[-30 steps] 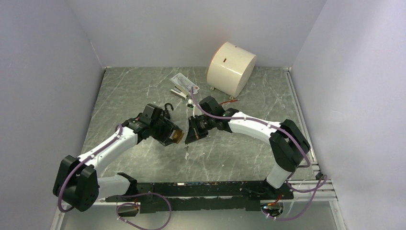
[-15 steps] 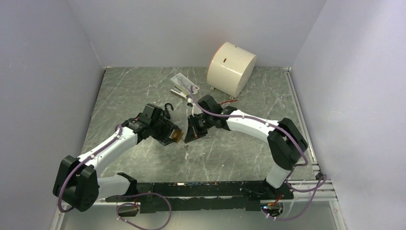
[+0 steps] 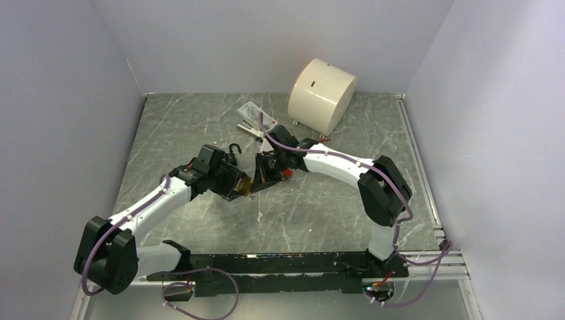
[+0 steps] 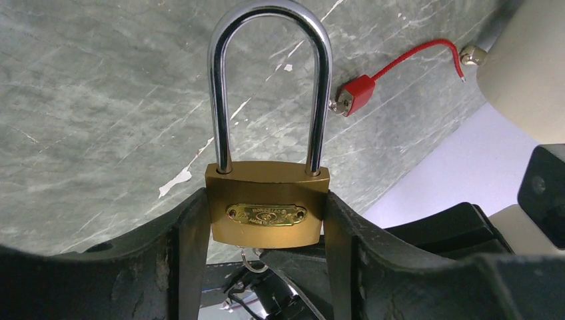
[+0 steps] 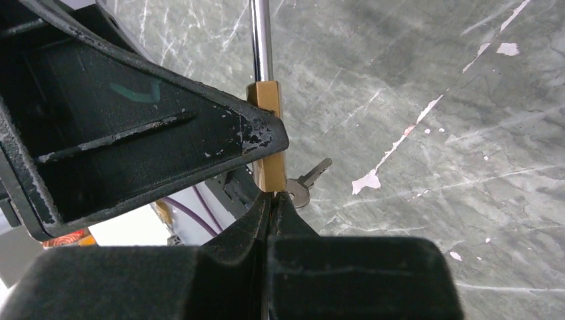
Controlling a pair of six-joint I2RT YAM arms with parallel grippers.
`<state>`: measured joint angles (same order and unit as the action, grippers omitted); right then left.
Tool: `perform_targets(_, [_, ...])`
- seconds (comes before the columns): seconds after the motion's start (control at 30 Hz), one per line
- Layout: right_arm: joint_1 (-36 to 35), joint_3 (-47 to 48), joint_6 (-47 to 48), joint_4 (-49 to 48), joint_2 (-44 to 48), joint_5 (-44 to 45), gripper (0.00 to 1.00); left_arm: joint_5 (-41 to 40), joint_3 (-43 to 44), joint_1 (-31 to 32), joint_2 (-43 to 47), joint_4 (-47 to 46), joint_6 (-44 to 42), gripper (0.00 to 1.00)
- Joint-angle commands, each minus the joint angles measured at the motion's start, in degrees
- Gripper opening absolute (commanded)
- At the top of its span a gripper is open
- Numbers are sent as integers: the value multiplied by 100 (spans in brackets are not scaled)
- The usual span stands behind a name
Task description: Unlock with the key
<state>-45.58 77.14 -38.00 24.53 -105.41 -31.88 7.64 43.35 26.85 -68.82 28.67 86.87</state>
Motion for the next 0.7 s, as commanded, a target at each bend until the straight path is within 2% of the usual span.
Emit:
perform_targets(0.0, [-21, 371, -272, -260, -168, 420, 0, 695, 119, 83, 147, -649, 305, 23])
perform_targets(0.2, [28, 188, -578, -764, -116, 253, 0, 882, 92, 82, 289, -812, 358, 23])
perform_targets(0.33, [464, -629, -1426, -1854, 402, -635, 0, 755, 138, 79, 536, -959, -21, 24])
perform_targets(0.5, [987, -1992, -3404, -4665, 1167, -1575, 0, 556, -45, 83, 947, -1707, -394, 23])
perform_targets(0.67, [1016, -2842, -5552, -7351, 1337, -1739, 0, 528, -281, 83, 1115, -2763, -712, 23])
